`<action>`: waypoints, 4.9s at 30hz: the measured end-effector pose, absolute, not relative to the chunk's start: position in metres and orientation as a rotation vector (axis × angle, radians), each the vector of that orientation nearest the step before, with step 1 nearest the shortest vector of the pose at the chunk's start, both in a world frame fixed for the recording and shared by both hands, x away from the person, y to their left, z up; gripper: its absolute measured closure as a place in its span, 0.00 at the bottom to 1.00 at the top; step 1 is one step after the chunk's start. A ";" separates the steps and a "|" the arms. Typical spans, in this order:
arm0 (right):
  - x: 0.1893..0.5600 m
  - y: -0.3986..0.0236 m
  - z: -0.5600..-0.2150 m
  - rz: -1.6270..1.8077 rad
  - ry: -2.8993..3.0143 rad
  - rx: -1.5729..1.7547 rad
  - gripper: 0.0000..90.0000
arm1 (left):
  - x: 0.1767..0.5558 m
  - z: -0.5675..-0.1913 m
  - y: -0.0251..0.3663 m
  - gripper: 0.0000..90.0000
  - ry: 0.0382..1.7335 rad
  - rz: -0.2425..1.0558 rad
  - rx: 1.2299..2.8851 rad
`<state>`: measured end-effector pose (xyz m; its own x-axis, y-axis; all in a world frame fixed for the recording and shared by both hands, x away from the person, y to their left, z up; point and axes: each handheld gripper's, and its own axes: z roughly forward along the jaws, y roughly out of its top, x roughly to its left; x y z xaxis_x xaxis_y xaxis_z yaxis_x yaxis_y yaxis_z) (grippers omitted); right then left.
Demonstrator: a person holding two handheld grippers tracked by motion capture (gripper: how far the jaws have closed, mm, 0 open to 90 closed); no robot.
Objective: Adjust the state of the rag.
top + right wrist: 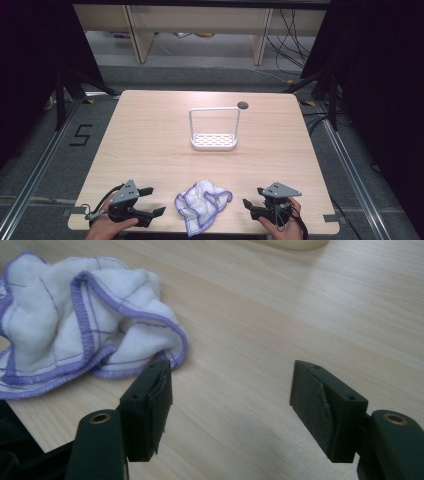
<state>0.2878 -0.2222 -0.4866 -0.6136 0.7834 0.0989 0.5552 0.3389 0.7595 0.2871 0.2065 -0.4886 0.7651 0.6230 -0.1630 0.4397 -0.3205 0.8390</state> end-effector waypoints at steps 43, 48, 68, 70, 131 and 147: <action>0.304 -0.167 -0.470 1.203 2.425 0.948 0.52 | 0.319 -0.490 0.129 0.90 0.522 0.170 2.093; 0.306 -0.161 -0.470 1.204 2.453 0.911 0.56 | 0.323 -0.470 0.139 0.92 0.534 0.200 2.031; 0.327 -0.135 -0.479 1.085 2.531 0.829 0.60 | 0.361 -0.469 0.181 0.92 0.698 0.175 1.936; 0.331 -0.127 -0.484 1.023 2.552 0.774 0.74 | 0.362 -0.470 0.183 0.92 0.708 0.166 1.933; 0.396 -0.171 -0.481 0.936 2.448 1.151 0.54 | 0.348 -0.477 0.139 0.66 0.491 0.490 2.342; 0.397 -0.173 -0.481 0.971 2.437 1.154 0.55 | 0.431 -0.450 0.163 0.99 0.679 0.477 2.132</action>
<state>0.3965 -0.1728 -0.4806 -0.6441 0.7641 0.0362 0.5797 0.4566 0.6749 0.4310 0.1627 -0.4501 0.7818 0.6157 0.0984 0.3013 -0.5112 0.8049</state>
